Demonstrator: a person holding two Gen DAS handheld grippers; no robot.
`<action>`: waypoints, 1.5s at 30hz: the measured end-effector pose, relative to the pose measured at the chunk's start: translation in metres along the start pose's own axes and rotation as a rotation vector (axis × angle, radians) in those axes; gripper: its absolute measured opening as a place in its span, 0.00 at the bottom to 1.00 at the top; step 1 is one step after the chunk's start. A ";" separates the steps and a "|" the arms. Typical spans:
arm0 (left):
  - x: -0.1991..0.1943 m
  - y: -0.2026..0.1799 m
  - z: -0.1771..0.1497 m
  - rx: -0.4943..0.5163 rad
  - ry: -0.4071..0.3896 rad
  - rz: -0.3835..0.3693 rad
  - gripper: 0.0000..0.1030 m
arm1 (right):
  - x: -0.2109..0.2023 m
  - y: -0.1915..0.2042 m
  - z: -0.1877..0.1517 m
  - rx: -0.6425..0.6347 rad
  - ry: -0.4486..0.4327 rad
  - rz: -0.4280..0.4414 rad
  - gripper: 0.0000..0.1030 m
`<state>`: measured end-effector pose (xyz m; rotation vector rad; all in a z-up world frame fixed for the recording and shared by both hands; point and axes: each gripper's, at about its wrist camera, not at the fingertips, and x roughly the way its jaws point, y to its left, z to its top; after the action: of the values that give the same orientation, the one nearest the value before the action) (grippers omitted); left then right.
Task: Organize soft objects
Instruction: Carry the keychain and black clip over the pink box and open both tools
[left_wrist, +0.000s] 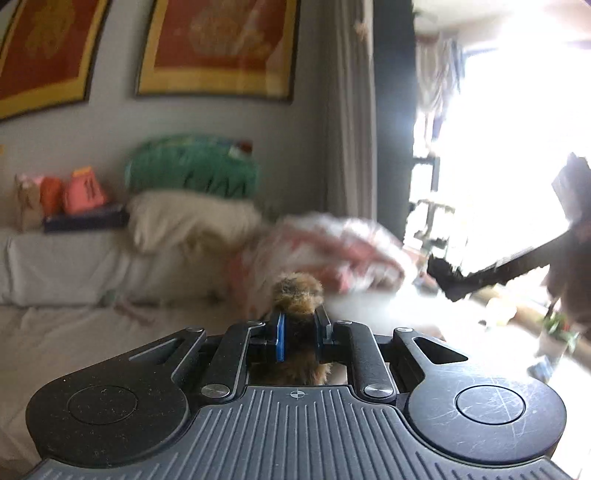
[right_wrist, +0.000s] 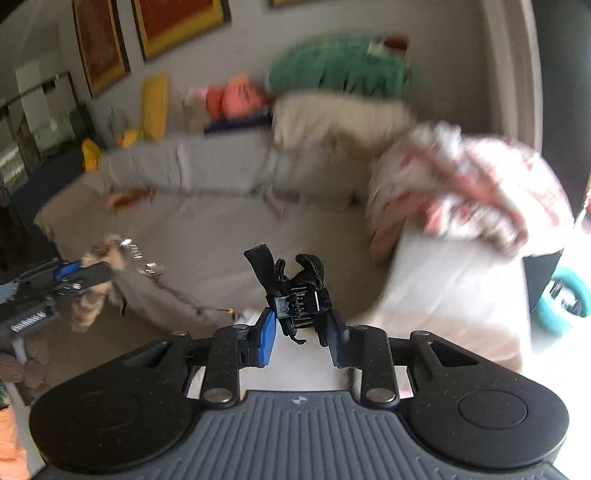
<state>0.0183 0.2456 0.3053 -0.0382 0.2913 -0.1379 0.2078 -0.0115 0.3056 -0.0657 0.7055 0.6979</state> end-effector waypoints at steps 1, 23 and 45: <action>-0.005 -0.011 0.007 0.007 -0.018 -0.013 0.16 | -0.018 -0.006 -0.003 0.003 -0.028 -0.013 0.28; 0.148 -0.214 0.002 -0.132 0.119 -0.504 0.19 | -0.122 -0.143 -0.080 0.181 -0.153 -0.100 0.28; 0.171 -0.068 -0.113 -0.267 0.239 -0.175 0.26 | 0.076 -0.160 -0.154 0.157 0.278 -0.202 0.48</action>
<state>0.1393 0.1518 0.1523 -0.3143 0.5444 -0.2773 0.2583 -0.1361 0.1128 -0.0898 1.0029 0.4418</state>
